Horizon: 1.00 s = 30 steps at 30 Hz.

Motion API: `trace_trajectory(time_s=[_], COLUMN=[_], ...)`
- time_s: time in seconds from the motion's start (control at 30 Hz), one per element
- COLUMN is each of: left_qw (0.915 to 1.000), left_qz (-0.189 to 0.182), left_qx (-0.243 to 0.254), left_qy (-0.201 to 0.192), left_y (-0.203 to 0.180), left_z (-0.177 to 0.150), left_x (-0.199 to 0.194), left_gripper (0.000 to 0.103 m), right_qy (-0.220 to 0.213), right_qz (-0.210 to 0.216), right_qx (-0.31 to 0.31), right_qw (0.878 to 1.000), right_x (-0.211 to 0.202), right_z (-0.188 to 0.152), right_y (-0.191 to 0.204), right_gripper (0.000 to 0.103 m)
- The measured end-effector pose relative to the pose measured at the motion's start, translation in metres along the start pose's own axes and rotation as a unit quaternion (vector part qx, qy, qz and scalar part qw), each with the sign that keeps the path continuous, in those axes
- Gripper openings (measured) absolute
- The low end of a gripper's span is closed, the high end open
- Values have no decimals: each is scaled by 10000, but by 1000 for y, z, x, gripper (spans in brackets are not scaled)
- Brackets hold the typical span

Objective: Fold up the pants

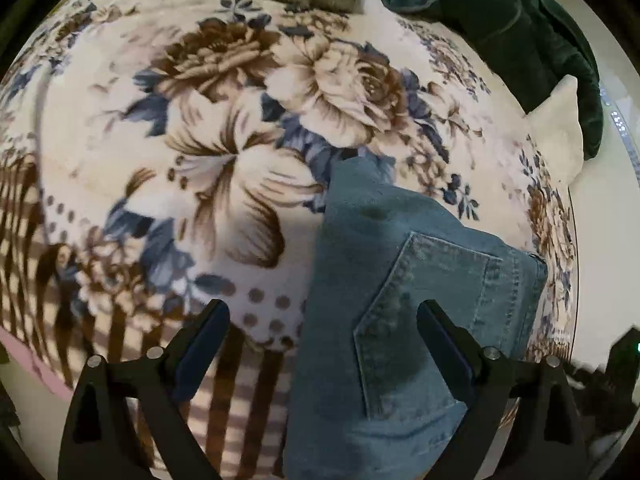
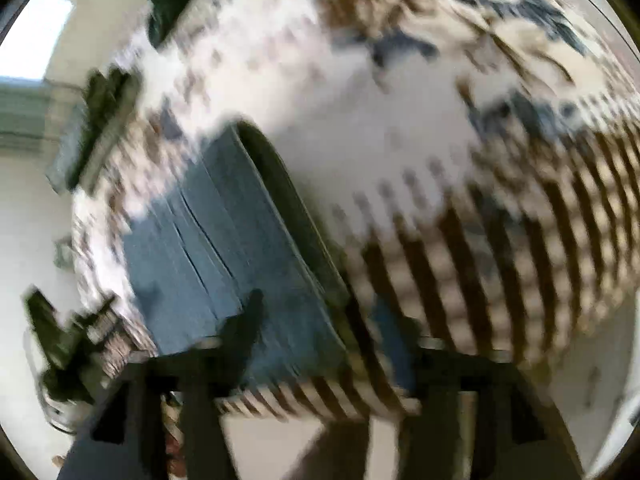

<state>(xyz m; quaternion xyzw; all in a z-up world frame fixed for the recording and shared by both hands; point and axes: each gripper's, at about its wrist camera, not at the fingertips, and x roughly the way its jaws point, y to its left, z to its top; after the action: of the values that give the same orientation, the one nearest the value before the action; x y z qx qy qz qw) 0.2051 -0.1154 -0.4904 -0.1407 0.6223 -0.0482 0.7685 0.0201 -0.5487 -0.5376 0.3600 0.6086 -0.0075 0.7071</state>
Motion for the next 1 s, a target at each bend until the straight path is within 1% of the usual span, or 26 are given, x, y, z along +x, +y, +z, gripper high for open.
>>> trace_trajectory(time_s=[0.03,0.07,0.1,0.13,0.17,0.2,0.23,0.27,0.33,0.4,0.43,0.5,0.53,0.57,0.6,0.63,0.67,0.7,0.73,0.77,0.8,0.83,0.87,0.93,0.97,1.0], left_qw=[10000,10000,10000,10000,10000,10000,10000,10000,9999,9998,9997,9991,9982,9977,9975,9977,9979,9980,9978,9971,9969,9970,9967,9950,9945,9945], left_qz=[22,45,56,70,81,76,66,45,-73,-162,-230,-396,-557,-621,-631,-544,-466,-442,-457,-568,-593,-540,-592,-775,-829,-834], left_qx=[8,10,16,16,12,17,30,40,66,55,2,-97,-150,-155,-146,-145,-141,-159,-208,-242,-255,-272,-316,-444,-454,-441], left_qy=[14,10,-2,-18,-32,-37,-32,-25,-44,-41,9,77,142,217,277,367,416,433,435,435,461,481,465,453,452,451], left_y=[0,0,0,0,0,1,1,1,0,-3,-5,-10,-15,-20,-23,-26,-26,-25,-21,-16,-13,-9,-3,8,9,9], left_z=[2,3,4,5,6,6,7,8,11,16,20,27,34,40,44,54,60,63,67,71,71,72,72,70,69,70], left_x=[2,2,2,1,-1,-1,-2,-3,-3,2,7,16,24,33,40,54,65,72,79,87,90,93,95,97,96,96], left_gripper=[96,96,96,96,96,96,96,96,96,96,96,96,96,96,96,96,95,93,77,46,35,32,30,30,30,30], right_qy=[118,337,700,802,732,632,474,341,24,-303,-388,-335,-195,36,362,574,662,716,687,624,585,648,798,1372,1495,1315], right_qz=[145,250,339,446,310,53,-127,-191,-463,-534,-577,-631,-634,-607,-562,-492,-377,-204,-94,-6,156,262,309,256,299,485], right_qx=[52,141,269,305,222,88,-120,-255,-414,-287,-260,-336,-353,-398,-406,-293,-192,-149,-122,-60,46,112,214,442,476,473], right_qw=[9998,9990,9966,9953,9966,9979,9987,9989,9981,9977,9972,9969,9972,9974,9969,9967,9969,9971,9975,9980,9982,9975,9961,9892,9872,9890], right_x=[12,28,52,64,71,73,68,59,28,-6,-21,-31,-26,-20,-13,-6,-2,0,2,2,4,13,24,57,66,67], right_z=[6,13,19,21,21,18,13,10,3,4,7,15,18,21,24,26,27,26,26,27,25,24,20,8,3,-5], right_y=[1,2,2,4,9,14,24,32,43,39,34,25,20,15,6,0,-3,-6,-6,-8,-12,-13,-17,-26,-29,-30], right_gripper=[79,79,79,69,52,40,21,16,12,12,8,8,8,9,9,11,14,15,27,38,63,78,80,80,78,59])
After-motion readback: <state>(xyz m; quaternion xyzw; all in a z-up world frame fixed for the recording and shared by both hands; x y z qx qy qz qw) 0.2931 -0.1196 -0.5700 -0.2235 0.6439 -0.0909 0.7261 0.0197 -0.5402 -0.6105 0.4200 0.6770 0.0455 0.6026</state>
